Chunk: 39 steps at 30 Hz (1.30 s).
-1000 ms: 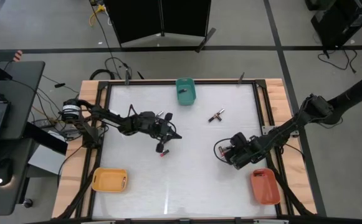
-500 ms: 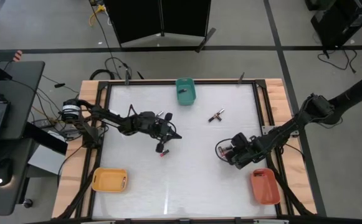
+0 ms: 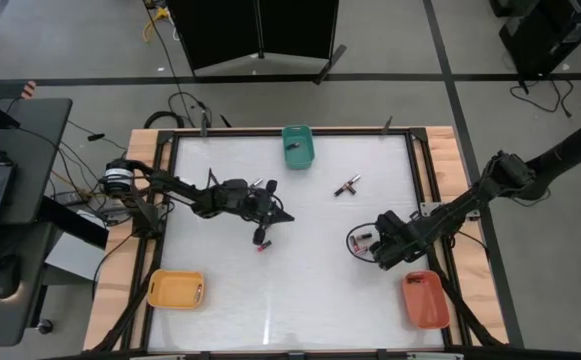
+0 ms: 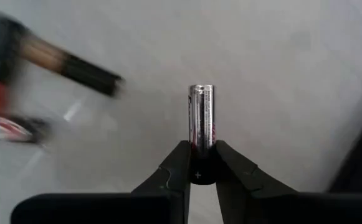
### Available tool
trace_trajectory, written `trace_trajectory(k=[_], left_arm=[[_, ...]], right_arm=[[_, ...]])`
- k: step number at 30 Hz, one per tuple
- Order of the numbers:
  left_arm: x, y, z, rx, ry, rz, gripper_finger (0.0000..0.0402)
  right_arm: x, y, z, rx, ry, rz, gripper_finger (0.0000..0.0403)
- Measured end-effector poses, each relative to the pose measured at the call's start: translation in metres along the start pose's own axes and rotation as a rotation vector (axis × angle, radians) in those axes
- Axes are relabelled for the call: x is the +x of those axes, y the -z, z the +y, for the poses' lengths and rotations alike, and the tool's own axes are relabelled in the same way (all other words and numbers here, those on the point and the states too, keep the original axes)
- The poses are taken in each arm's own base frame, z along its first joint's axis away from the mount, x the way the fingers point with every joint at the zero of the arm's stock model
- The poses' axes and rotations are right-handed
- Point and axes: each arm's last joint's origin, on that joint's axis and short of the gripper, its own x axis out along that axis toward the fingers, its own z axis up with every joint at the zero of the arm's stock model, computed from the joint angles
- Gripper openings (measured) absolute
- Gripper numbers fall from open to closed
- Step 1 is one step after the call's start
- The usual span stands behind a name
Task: Sort batteries
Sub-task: Put the silver battery into the yellow bin
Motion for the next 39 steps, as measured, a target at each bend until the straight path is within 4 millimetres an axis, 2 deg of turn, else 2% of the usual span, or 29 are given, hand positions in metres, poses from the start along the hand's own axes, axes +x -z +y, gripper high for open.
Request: trace_trajectory(k=[4, 9, 16, 21, 25, 32, 39], left_arm=[[0.005, 0.004, 0.001, -0.047, 0.015, -0.082, 0.0005], [0.005, 0.002, 0.003, -0.099, 0.036, -0.172, 0.0005], [0.0, -0.011, 0.007, -0.184, 0.107, -0.303, 0.0006], [-0.001, -0.018, 0.003, -0.176, 0.14, -0.36, 0.0024], [0.006, -0.028, -0.004, -0.184, 0.18, -0.397, 0.006], [0.023, -0.045, -0.012, -0.19, 0.177, -0.423, 0.0127], [0.025, -0.051, -0.011, -0.162, 0.144, -0.452, 0.0153]], right_arm=[[-0.007, -0.004, 0.008, 0.013, -0.11, -0.179, 0.0058], [-0.017, -0.014, 0.035, -0.025, -0.319, -0.475, 0.0058], [-0.038, -0.05, 0.07, -0.164, -0.502, -0.801, 0.0058], [-0.058, -0.072, 0.078, -0.251, -0.598, -0.993, 0.0058], [-0.067, -0.086, 0.079, -0.318, -0.677, -1.086, 0.0058], [-0.068, -0.098, 0.077, -0.402, -0.699, -1.139, 0.0058], [-0.07, -0.099, 0.076, -0.431, -0.685, -1.166, 0.0058]])
